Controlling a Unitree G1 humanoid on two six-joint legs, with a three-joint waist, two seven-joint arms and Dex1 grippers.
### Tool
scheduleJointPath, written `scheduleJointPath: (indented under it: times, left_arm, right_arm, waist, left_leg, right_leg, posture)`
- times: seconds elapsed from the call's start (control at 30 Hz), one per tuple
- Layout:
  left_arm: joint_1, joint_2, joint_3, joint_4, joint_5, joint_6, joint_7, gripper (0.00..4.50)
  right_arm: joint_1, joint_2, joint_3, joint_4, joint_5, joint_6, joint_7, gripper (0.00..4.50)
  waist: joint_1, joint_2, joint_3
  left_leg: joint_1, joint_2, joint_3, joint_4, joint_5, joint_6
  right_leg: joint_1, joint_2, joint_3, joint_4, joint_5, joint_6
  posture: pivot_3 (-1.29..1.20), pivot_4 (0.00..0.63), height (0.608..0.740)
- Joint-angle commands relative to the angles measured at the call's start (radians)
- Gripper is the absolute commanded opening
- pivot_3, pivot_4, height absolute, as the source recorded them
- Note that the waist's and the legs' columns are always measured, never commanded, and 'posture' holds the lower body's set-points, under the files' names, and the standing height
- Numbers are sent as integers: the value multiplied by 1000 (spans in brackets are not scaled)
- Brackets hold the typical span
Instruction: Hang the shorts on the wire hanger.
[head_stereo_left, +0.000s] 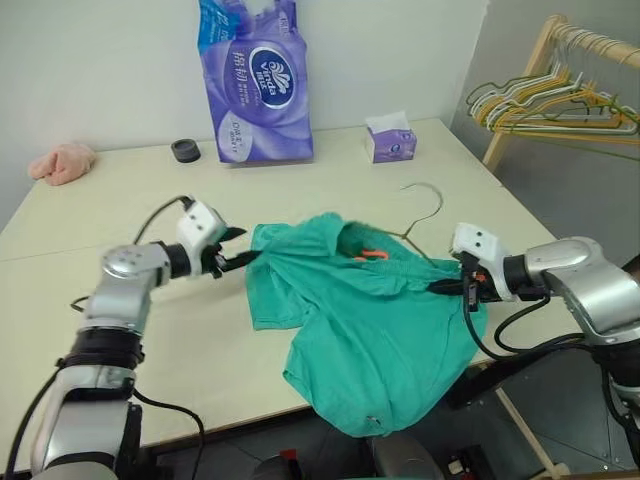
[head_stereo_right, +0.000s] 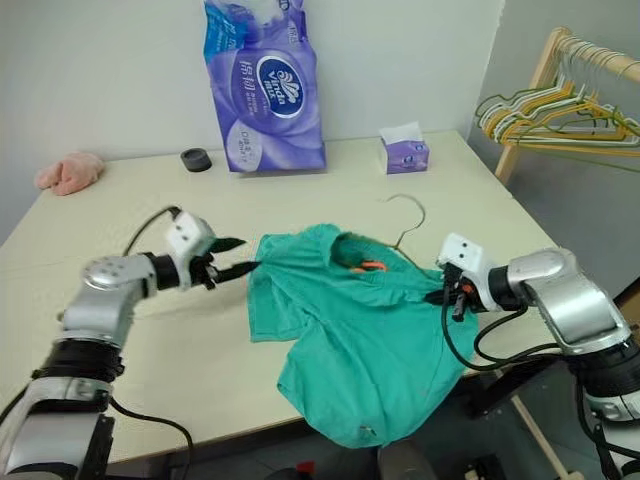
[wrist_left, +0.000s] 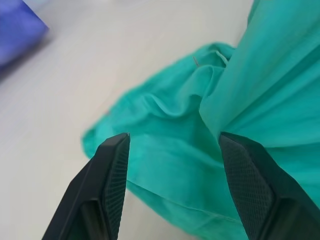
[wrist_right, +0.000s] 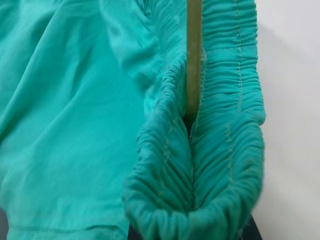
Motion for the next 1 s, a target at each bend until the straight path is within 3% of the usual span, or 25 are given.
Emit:
scheduleJointPath:
  times: [0.03,0.2,0.37,0.5,0.73,1.0]
  left_arm:
    - [54,0,6,-269,-178,207,-73,2956]
    - [70,-6,-44,-525,-317,375,-111,2956]
    - [-21,-49,-87,-541,-337,407,-101,2956]
    - [-99,-116,-152,-526,-322,408,-104,2956]
    - [-148,-290,-288,-495,-204,285,-37,2956]
    - [-249,-463,-382,-375,14,98,132,2956]
  right_arm:
    - [52,7,-115,-34,35,41,-80,0]
    - [162,52,-205,-98,49,71,-203,0]
    - [207,70,-282,-171,81,264,-318,0]
    - [208,35,-426,-203,131,487,-353,0]
    - [325,15,-699,-280,139,610,-406,0]
    - [332,-26,-769,-257,90,624,-512,0]
  waist:
    - [2,0,0]
    - [1,0,0]
    - [-3,1,0]
    - [0,1,0]
    - [-8,1,0]
    - [-46,3,0]
  left_leg:
    - [0,0,0,0,0,0]
    - [0,0,-1,0,0,0]
    - [1,1,1,0,0,0]
    - [0,-1,1,0,0,0]
    - [1,0,2,0,0,0]
    - [3,0,5,-2,0,0]
  right_leg:
    - [0,0,0,0,0,0]
    - [0,1,0,0,0,0]
    - [0,4,2,1,-3,5]
    - [0,2,2,0,-3,4]
    - [1,4,4,-2,-3,6]
    - [2,6,7,-4,-4,6]
  posture:
    - [-271,63,740]
    - [-297,67,740]
    - [-322,71,740]
    - [-348,78,740]
    - [-384,89,740]
    - [-403,94,740]
